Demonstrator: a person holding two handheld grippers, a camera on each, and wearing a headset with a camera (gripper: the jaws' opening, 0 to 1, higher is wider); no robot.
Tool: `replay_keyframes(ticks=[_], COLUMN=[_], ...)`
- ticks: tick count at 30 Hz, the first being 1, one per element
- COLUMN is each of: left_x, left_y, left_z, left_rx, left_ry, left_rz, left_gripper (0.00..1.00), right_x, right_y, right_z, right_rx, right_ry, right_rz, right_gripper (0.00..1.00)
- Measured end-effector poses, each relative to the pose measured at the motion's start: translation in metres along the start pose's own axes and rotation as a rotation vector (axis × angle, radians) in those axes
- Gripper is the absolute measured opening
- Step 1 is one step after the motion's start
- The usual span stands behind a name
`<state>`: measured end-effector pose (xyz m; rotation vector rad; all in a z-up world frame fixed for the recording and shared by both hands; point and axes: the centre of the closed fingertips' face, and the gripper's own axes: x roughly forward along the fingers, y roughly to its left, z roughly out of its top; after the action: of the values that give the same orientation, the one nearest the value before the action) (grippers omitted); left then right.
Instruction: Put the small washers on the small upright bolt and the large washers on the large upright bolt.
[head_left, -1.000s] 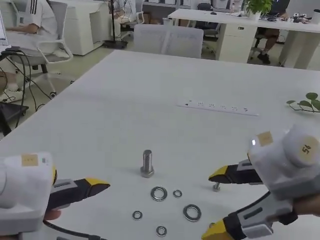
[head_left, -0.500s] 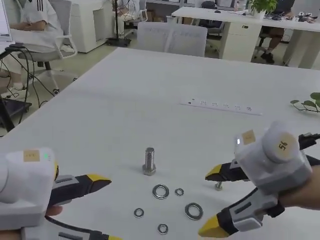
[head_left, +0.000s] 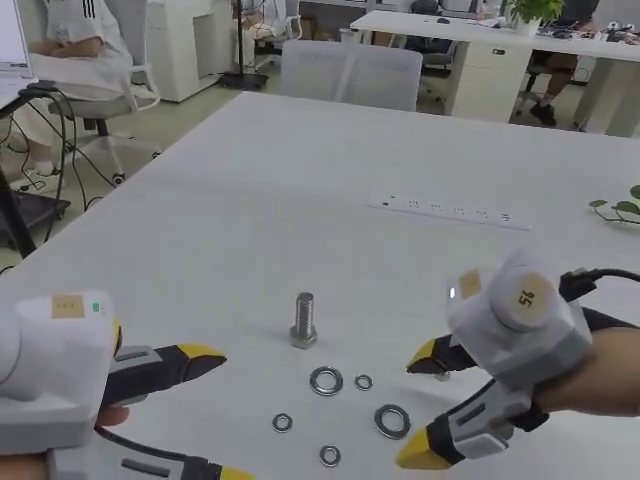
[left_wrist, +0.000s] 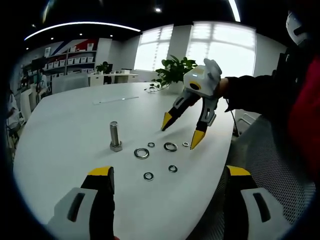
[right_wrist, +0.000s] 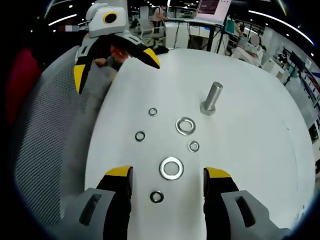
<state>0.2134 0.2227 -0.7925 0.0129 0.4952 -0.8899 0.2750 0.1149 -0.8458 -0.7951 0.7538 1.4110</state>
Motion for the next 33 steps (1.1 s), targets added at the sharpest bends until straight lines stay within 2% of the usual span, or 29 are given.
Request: replay_keyframes(ticks=[19, 26, 33], left_x=[0.001, 0.001, 0.000], left_y=[0.000, 0.000, 0.000], left_z=[0.000, 0.000, 0.000], left_rx=[-0.004, -0.005, -0.008], left_ry=[-0.002, -0.002, -0.002], left_rz=[0.005, 0.007, 0.007], left_gripper=[0.90, 0.89, 0.89], right_x=[0.016, 0.019, 0.021], right_y=[-0.003, -0.004, -0.003], right_z=[-0.008, -0.011, -0.010], right_rx=[-0.053, -0.044, -0.011], right_ry=[0.082, 0.102, 0.099], right_rz=[-0.003, -0.004, 0.009], right_gripper=[0.41, 0.38, 0.35])
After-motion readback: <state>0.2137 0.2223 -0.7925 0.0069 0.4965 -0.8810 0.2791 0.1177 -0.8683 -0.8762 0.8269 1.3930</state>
